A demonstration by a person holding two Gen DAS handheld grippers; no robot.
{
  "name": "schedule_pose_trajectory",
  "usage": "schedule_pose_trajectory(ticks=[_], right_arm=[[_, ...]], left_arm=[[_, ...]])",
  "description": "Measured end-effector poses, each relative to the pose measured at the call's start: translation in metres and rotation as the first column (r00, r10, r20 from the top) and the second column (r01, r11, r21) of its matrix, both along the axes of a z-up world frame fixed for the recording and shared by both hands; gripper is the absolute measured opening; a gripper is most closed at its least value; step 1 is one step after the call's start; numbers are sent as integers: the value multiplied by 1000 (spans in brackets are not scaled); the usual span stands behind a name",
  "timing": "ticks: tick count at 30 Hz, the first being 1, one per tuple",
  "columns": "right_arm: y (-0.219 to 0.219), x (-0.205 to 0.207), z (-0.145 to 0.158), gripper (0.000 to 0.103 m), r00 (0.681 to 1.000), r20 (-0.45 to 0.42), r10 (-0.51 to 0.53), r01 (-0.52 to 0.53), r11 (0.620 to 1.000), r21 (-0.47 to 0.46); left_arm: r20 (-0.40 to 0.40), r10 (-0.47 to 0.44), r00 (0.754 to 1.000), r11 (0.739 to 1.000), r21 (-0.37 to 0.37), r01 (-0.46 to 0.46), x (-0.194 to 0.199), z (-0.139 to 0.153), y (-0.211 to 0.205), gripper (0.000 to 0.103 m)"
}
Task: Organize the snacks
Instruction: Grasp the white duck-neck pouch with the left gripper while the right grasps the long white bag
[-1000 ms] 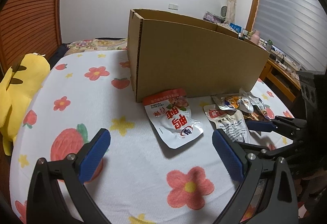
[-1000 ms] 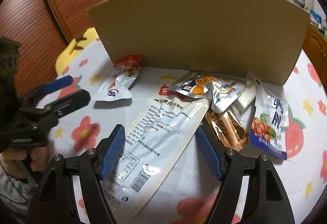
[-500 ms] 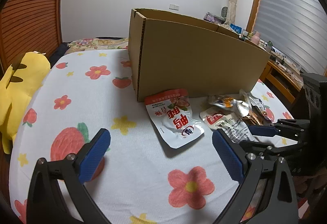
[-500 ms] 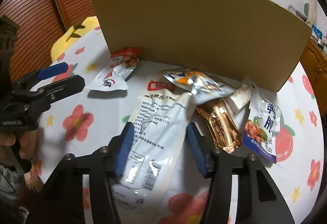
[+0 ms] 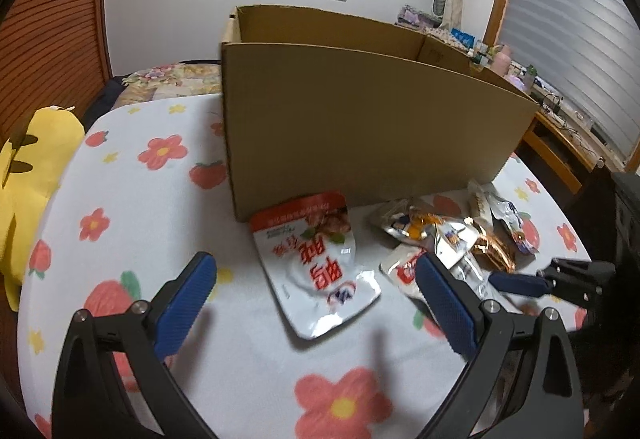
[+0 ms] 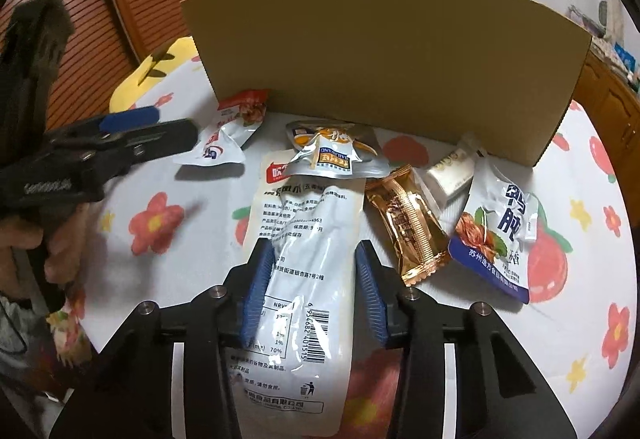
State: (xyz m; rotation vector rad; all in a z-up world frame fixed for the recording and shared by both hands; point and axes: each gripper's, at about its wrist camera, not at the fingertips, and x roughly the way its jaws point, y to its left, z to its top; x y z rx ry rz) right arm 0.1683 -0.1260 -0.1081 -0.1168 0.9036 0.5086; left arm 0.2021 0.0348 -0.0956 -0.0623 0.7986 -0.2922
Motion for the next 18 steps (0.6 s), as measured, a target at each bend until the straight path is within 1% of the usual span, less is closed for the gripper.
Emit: schedule_pose_trajectory(ticks=[1, 6, 9, 12, 14, 16, 18], right_arm=[[1, 1, -1, 43, 1000, 3, 0, 0, 1000, 0], [5, -1, -2, 43, 1000, 22, 1, 0, 1000, -6], [5, -2, -3, 44, 1000, 24, 3, -3, 1000, -5], [4, -2, -3, 44, 1000, 23, 4, -4, 1000, -5], [4, -2, -2, 44, 1000, 21, 6, -6, 1000, -6], [2, -1, -1, 44, 1000, 16, 9, -9, 1000, -5], [1, -1, -1, 44, 1000, 9, 12, -12, 1000, -5]], left_arm=[[-9, 4, 1000, 1000, 3, -3, 4, 0, -2, 94], [-61, 22, 998, 1000, 19, -20, 19, -7, -8, 87], [-95, 38, 995, 999, 28, -36, 26, -13, -9, 86], [-122, 48, 991, 998, 48, -42, 30, -19, -10, 76], [-133, 46, 990, 998, 56, -39, 29, -22, -10, 73], [-122, 39, 992, 997, 77, -30, 25, -23, -10, 73], [-120, 35, 992, 997, 77, -26, 23, -23, -8, 71]])
